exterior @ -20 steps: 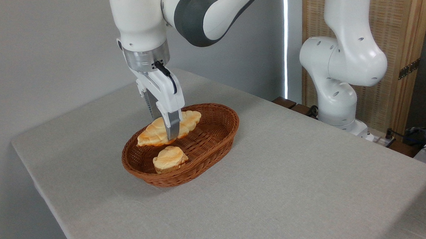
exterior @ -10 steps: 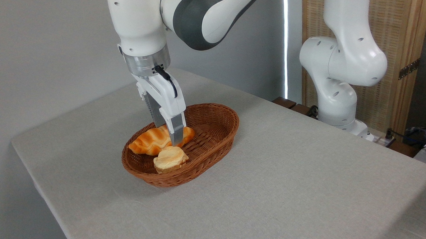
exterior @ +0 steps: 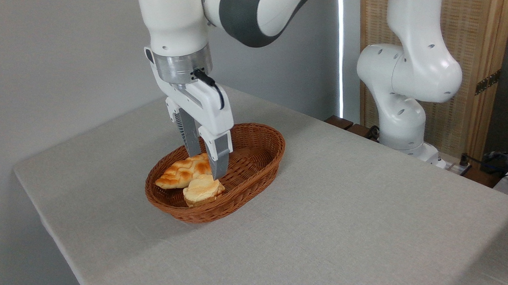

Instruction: Put bread into the basket

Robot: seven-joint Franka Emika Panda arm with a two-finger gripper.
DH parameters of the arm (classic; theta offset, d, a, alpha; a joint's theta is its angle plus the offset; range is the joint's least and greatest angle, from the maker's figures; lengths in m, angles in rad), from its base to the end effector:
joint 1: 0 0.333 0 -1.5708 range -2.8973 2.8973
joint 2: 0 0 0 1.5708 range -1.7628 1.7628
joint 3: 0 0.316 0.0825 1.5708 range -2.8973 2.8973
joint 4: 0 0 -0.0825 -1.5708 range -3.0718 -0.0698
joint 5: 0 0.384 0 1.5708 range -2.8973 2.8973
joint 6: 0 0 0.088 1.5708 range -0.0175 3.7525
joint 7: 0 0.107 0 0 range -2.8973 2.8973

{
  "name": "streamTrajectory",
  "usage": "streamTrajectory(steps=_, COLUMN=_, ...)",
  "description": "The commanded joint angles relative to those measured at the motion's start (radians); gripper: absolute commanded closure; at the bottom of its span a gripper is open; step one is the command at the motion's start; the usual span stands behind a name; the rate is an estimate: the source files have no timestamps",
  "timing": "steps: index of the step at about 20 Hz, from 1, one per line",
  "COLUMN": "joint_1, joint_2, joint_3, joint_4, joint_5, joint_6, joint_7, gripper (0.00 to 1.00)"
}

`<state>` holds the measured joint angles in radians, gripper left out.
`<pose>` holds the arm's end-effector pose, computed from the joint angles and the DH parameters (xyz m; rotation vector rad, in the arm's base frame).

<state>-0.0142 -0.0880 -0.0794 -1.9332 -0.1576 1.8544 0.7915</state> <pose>0.5321 -0.0634 0.5249 2.7454 -1.2282 0.0873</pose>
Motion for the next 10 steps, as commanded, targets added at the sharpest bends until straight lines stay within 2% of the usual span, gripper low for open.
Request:
streamTrajectory(steps=1, joint_1=-0.001, joint_2=-0.003, joint_3=0.026, joint_4=0.032, joint_5=0.015, joint_6=-0.023, joint_7=-0.014, gripper=0.00)
streamTrajectory(steps=4, joint_1=-0.003, joint_2=-0.003, joint_3=0.076, joint_4=0.065, joint_5=0.052, joint_6=-0.023, joint_7=-0.014, gripper=0.00)
streamTrajectory(steps=10, joint_1=-0.003, joint_2=-0.004, joint_3=0.109, joint_4=0.079, joint_5=0.059, joint_6=-0.023, joint_7=-0.011, gripper=0.00)
